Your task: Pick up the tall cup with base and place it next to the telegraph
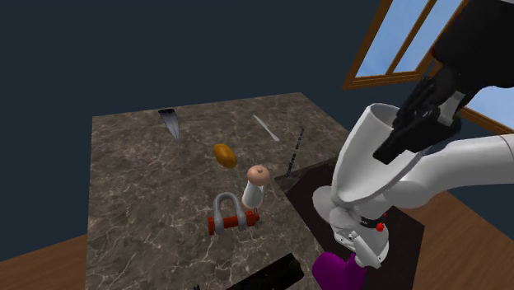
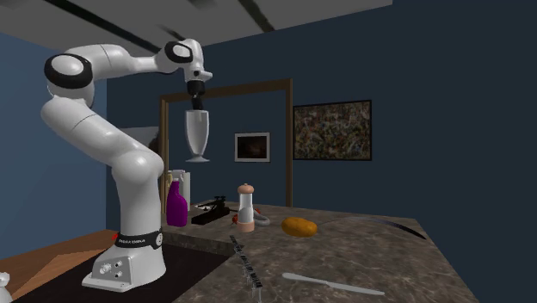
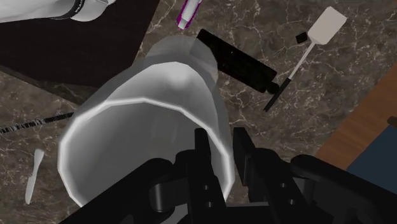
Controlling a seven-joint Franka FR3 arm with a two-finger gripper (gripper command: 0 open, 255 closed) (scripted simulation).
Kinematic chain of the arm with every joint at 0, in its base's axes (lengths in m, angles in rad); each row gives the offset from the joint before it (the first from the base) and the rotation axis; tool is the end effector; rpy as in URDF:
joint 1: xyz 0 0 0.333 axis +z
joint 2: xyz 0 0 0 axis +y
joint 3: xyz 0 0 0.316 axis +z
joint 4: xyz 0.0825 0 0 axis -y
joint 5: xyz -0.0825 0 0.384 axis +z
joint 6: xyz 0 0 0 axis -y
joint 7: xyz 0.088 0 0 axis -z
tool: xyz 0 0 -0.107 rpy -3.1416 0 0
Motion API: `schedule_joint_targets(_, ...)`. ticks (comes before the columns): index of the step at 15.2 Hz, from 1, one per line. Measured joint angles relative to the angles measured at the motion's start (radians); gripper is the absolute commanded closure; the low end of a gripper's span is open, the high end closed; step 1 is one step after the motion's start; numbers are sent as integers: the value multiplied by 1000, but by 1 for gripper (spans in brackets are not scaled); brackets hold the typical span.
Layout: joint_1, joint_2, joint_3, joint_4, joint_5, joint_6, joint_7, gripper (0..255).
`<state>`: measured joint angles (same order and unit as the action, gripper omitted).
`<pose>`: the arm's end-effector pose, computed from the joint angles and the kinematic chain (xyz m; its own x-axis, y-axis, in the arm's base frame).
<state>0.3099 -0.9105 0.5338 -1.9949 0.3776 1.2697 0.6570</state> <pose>0.0578 0.3097 0.6933 0.9836 0.1508 0.0991 0.1510 -0.9885 0.0047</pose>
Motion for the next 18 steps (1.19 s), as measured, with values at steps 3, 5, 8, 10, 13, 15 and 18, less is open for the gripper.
schedule_joint_targets(3,8,-17,59,26,51,-18,73,255)
schedule_joint_targets(5,11,-24,94,52,81,-34,119,255)
schedule_joint_targets(8,10,-29,141,79,119,-42,174,255)
schedule_joint_targets(10,13,-42,153,55,131,-25,179,255)
schedule_joint_targets(13,26,-69,159,0,144,3,173,255)
schedule_joint_targets(15,30,-82,167,-30,151,23,169,255)
schedule_joint_targets(18,41,-106,175,-81,164,50,163,255)
